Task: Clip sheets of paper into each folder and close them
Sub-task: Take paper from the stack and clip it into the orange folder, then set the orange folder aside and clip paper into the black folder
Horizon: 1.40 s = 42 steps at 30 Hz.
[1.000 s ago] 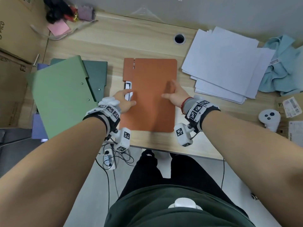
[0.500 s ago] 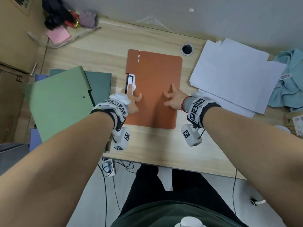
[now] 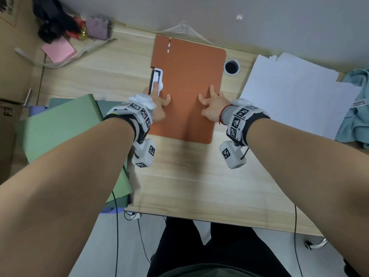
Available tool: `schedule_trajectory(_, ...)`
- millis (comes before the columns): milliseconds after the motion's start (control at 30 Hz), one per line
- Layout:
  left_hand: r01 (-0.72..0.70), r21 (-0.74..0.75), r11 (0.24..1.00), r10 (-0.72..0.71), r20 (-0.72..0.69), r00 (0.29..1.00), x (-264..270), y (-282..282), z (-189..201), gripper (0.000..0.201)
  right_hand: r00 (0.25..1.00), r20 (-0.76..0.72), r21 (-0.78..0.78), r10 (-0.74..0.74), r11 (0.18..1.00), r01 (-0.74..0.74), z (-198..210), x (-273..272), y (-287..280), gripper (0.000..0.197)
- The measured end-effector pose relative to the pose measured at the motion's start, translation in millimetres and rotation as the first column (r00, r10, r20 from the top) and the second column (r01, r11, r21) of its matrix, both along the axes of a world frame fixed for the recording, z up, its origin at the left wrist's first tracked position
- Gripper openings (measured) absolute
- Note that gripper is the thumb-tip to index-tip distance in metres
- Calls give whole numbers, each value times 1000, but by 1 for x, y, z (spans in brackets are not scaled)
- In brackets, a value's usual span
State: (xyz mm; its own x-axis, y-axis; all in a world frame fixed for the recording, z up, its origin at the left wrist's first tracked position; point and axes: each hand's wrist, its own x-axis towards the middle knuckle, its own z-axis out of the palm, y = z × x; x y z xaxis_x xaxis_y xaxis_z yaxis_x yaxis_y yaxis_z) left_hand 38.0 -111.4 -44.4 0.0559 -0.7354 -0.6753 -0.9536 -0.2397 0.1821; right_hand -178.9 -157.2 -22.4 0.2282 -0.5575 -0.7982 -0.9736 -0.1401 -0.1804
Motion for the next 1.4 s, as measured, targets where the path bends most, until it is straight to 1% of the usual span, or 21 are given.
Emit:
schedule_trajectory(33,-2,14,1000,2,0,1000,1,-2,0,60,1000,-6,-14,13,1000,-13,0,0,-1,72)
schedule_trajectory(167,21,-14,1000,-21,-19,1000,2,-7,-2,57,998,-39,-25,57,998,-58,0,3,-9,70)
schedule_trajectory(267,36,-19,999,-36,-7,999,3,-8,-2,58,992,-79,-31,102,994,-105,4,3,-13,69)
schedule_trajectory(400,46,-18,999,-46,8,999,1,-10,7,59,979,-130,-28,154,987,-159,12,6,-16,70)
schedule_trajectory(467,18,-27,999,-18,2,1000,1,-8,15,57,983,-119,-29,139,989,-144,16,8,-15,68)
schedule_trajectory(533,-56,-48,997,54,-31,998,1,-3,26,57,997,-60,-49,53,997,-56,19,8,-13,66)
schedule_trajectory(600,-169,-75,983,160,-105,981,3,5,37,55,997,53,-95,-59,993,64,20,13,-7,64)
schedule_trajectory(667,-327,-86,941,307,-190,933,8,20,51,50,978,164,-140,-127,979,151,26,25,5,56)
schedule_trajectory(700,-419,-92,903,390,-231,891,10,27,59,46,964,213,-138,-157,972,189,30,32,12,49)
schedule_trajectory(767,-571,-112,813,529,-269,805,21,44,74,37,941,283,-63,-187,975,213,38,53,30,33)
schedule_trajectory(833,-659,-125,742,618,-255,744,42,66,84,35,917,343,50,-205,978,200,48,82,54,19)
schedule_trajectory(900,-706,-157,690,687,-164,708,72,93,90,38,896,380,154,-230,971,184,56,116,81,10)
schedule_trajectory(933,-728,-161,667,722,-102,684,87,107,92,41,892,380,204,-245,963,178,57,132,95,9)
schedule_trajectory(1000,-766,-148,626,776,17,631,109,132,94,50,897,365,270,-251,950,157,54,156,119,9)
schedule_trajectory(1067,-795,-115,596,802,138,581,119,153,92,56,924,334,283,-189,955,93,47,169,138,17)
schedule_trajectory(1100,-808,-102,580,811,173,560,123,165,91,57,938,317,284,-139,958,46,42,175,150,27)
schedule_trajectory(1167,-821,-44,569,812,183,554,125,185,86,55,956,288,272,-62,962,-20,34,182,172,51)
schedule_trajectory(1200,-825,-13,566,813,173,555,122,192,84,53,958,277,278,-68,961,-12,30,182,183,59)
schedule_trajectory(1267,-823,-8,568,809,190,556,115,198,77,54,952,277,289,-130,956,47,21,180,197,67)
schedule_trajectory(1333,-829,-46,558,818,199,540,106,196,79,57,945,271,278,-185,954,107,16,178,204,68)
schedule_trajectory(1400,-820,-79,567,817,175,549,100,192,81,61,940,245,303,-238,940,159,18,174,202,65)
